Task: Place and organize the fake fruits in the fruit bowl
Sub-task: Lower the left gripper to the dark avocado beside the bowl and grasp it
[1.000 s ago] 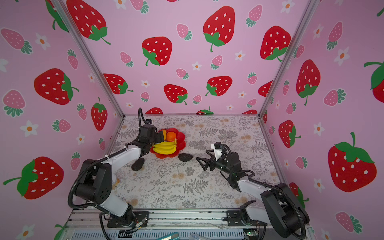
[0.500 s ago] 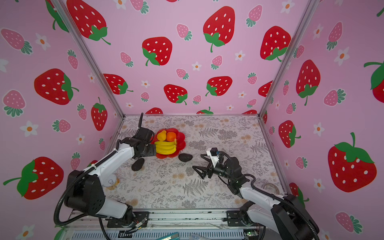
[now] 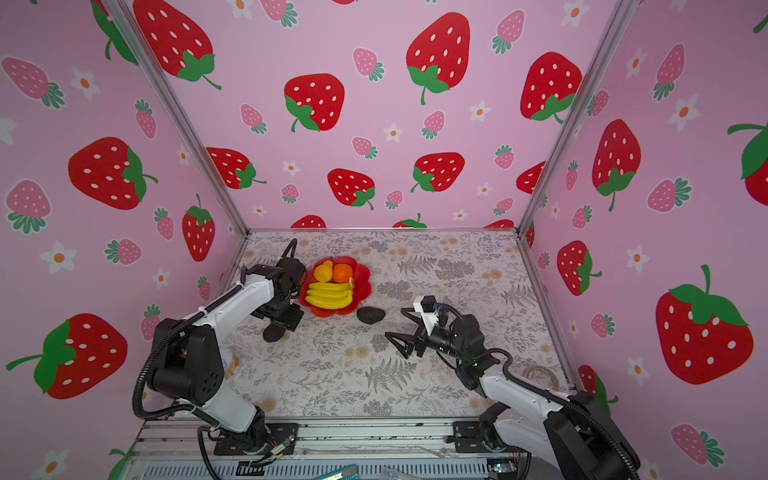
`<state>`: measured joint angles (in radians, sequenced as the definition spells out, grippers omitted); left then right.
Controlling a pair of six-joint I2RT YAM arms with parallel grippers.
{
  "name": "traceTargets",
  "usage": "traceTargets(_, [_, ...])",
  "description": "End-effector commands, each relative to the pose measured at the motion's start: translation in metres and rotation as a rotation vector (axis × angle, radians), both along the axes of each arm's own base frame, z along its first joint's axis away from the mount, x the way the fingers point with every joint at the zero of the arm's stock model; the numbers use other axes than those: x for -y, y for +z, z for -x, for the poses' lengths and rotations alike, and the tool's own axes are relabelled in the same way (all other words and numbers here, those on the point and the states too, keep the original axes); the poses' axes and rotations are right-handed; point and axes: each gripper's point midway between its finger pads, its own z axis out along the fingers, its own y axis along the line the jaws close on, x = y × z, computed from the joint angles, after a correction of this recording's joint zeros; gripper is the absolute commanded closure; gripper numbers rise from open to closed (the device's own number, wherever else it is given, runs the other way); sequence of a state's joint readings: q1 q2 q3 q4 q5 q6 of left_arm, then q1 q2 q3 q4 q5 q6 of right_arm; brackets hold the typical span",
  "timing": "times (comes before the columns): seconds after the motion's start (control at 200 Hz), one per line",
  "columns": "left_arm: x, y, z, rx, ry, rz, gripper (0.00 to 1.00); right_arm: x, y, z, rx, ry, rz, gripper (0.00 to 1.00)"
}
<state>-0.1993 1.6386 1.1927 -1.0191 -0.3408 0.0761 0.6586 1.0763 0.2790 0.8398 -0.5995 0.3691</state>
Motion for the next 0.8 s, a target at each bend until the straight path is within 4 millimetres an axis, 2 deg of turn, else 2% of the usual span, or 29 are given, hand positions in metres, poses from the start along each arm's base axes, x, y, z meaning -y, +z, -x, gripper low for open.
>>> traceTargets(0.0, [-0.009,-0.01,-0.002,-0.026,-0.044,0.033,0.12,0.0,0.0,0.003,0.016,0.009,0.002,0.01])
traceTargets(0.095, [-0.017,-0.019,0.003,-0.042,-0.033,0.065,0.13,0.001,-0.002,0.003,0.021,0.004,0.005,0.01])
traceTargets(0.37, [-0.017,-0.051,0.017,-0.054,-0.034,0.148,0.15,-0.001,-0.009,-0.001,0.002,-0.001,0.019,0.01])
traceTargets(0.49, [-0.016,-0.055,0.014,-0.039,-0.026,0.173,0.16,-0.001,-0.011,-0.001,-0.002,-0.001,0.022,0.01])
traceTargets(0.795, [-0.016,-0.064,0.011,-0.063,-0.004,0.189,0.29,0.002,-0.01,-0.003,0.007,-0.021,0.03,0.01])
